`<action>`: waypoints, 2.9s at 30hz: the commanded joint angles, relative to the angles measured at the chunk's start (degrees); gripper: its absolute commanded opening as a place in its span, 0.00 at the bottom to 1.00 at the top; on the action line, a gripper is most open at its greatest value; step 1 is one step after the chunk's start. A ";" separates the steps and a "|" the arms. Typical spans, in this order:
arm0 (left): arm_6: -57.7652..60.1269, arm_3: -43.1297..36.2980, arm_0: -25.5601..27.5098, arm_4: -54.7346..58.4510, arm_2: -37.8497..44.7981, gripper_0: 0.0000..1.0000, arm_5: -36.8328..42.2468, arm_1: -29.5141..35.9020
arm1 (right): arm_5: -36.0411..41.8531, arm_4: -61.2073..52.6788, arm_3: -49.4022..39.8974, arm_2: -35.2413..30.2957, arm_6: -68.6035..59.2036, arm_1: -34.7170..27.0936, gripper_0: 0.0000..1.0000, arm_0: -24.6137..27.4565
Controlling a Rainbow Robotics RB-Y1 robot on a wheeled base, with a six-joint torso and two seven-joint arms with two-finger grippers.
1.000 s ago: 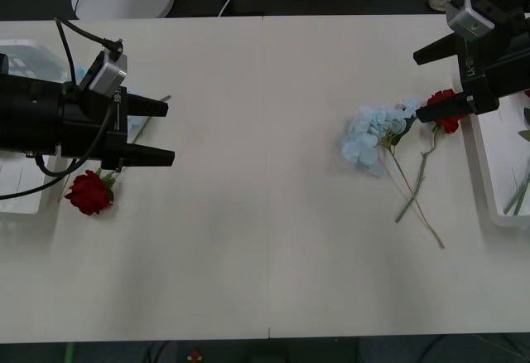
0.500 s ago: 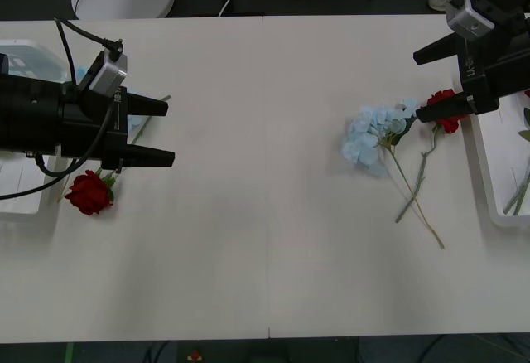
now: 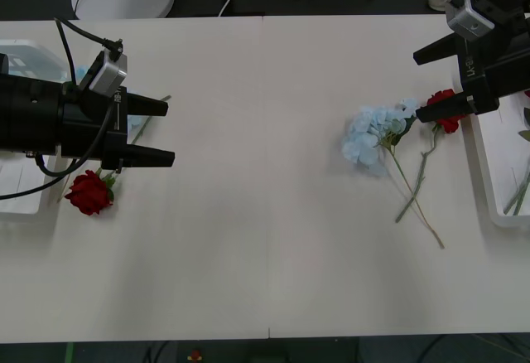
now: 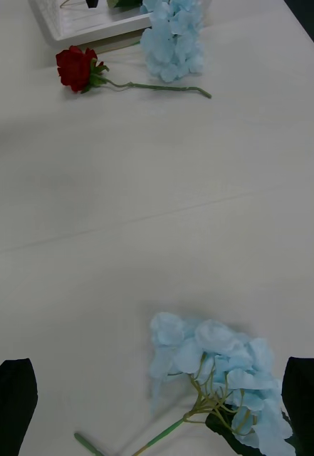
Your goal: Put the red flowers into the right box and the blue flowers into the left box
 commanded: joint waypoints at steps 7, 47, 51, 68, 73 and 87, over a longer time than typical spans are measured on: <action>1.92 -1.79 -1.48 0.02 0.27 1.00 -0.39 -0.64 | -0.49 0.28 -1.24 -0.11 1.84 -0.99 1.00 0.10; 32.33 10.42 -4.30 -19.41 7.83 1.00 1.28 -3.46 | 3.29 22.08 -0.98 -0.82 -61.49 0.15 1.00 2.65; 38.92 12.27 -5.70 -29.52 8.18 1.00 1.55 -3.54 | 3.03 31.13 0.26 -0.82 -72.30 2.61 1.00 2.48; 46.48 21.50 -6.76 -58.78 9.50 1.00 -0.48 -5.21 | 3.20 50.20 14.05 -0.73 -77.75 14.04 1.00 1.34; 46.04 26.16 -8.87 -63.53 9.50 1.00 -3.02 -8.47 | 2.41 54.42 16.25 -0.73 -78.28 17.73 1.00 1.16; 44.02 29.85 -12.91 -67.57 9.41 1.00 -2.32 -14.62 | -3.12 60.75 28.64 -0.73 -79.16 26.08 1.00 -3.50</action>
